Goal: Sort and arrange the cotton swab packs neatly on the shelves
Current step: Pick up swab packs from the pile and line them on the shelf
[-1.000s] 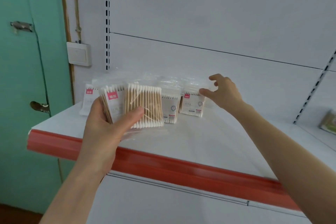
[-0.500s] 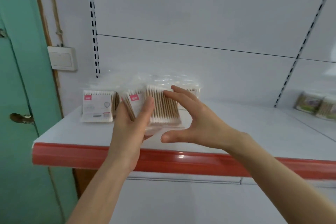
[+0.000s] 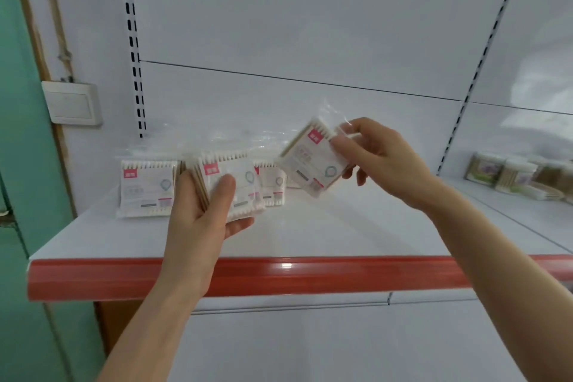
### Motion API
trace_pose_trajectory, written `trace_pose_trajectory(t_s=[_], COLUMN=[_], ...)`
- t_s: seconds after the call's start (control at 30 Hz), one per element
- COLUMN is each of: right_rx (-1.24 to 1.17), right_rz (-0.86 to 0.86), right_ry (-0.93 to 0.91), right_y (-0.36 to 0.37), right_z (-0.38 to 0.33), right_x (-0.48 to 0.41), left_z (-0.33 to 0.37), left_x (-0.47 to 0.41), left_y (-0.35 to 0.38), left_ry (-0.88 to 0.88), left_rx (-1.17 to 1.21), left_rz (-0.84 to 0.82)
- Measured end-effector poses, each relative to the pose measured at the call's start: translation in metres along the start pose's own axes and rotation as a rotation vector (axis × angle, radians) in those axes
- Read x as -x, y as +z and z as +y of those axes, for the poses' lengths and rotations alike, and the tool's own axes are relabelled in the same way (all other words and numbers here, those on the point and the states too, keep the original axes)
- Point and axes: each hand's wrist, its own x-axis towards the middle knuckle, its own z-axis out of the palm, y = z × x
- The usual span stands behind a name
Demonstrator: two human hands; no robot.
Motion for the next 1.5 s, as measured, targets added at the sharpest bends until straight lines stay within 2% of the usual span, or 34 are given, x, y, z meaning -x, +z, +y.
trace_pose_trajectory(t_s=[0.07, 0.17, 0.43, 0.7, 0.93, 1.03, 1.1, 1.17, 1.27, 1.33, 1.4, 1.5], right_rx=[0.07, 0.126, 0.26, 0.246, 0.195, 0.224, 0.132, -0.029, -0.152, -0.155, -0.171, -0.172], right_rz=[-0.049, -0.023, -0.134, 0.017, 0.044, 0.166, 0.232, 0.171, -0.14, -0.263, -0.259, -0.157], right_ry=[0.057, 0.11, 0.177, 0.166, 0.227, 0.165, 0.105, 0.074, 0.073, 0.055, 0.051, 0.087], right_y=[-0.011, -0.018, 0.012, 0.033, 0.022, 0.013, 0.008, 0.005, 0.004, 0.008, 0.008, -0.003], right_z=[0.015, 0.039, 0.073, 0.092, 0.092, 0.081, 0.069, 0.052, 0.03, 0.026, 0.031, 0.047], right_x=[-0.007, -0.02, -0.064, -0.081, -0.075, -0.066, -0.058, -0.047, -0.027, -0.018, -0.016, -0.019], left_z=[-0.002, -0.003, -0.006, -0.005, -0.009, -0.009, -0.009, -0.013, -0.019, -0.022, -0.025, -0.032], left_x=[0.001, 0.001, 0.003, 0.004, 0.002, 0.001, -0.001, -0.004, -0.007, -0.008, -0.01, -0.009], left_y=[0.0, 0.0, -0.005, -0.009, -0.002, 0.007, 0.014, 0.021, 0.035, 0.046, 0.053, 0.049], left_ry=[0.002, 0.018, 0.005, -0.048, -0.024, -0.042, -0.06, -0.087, -0.119, -0.104, -0.024, 0.14], left_rx=[-0.014, -0.034, -0.095, -0.022, -0.167, -0.191, -0.178, -0.147, -0.138, -0.166, -0.298, -0.657], left_rz=[0.001, 0.009, 0.073, 0.135, 0.037, 0.018, 0.034, 0.04, -0.023, -0.087, -0.136, -0.205])
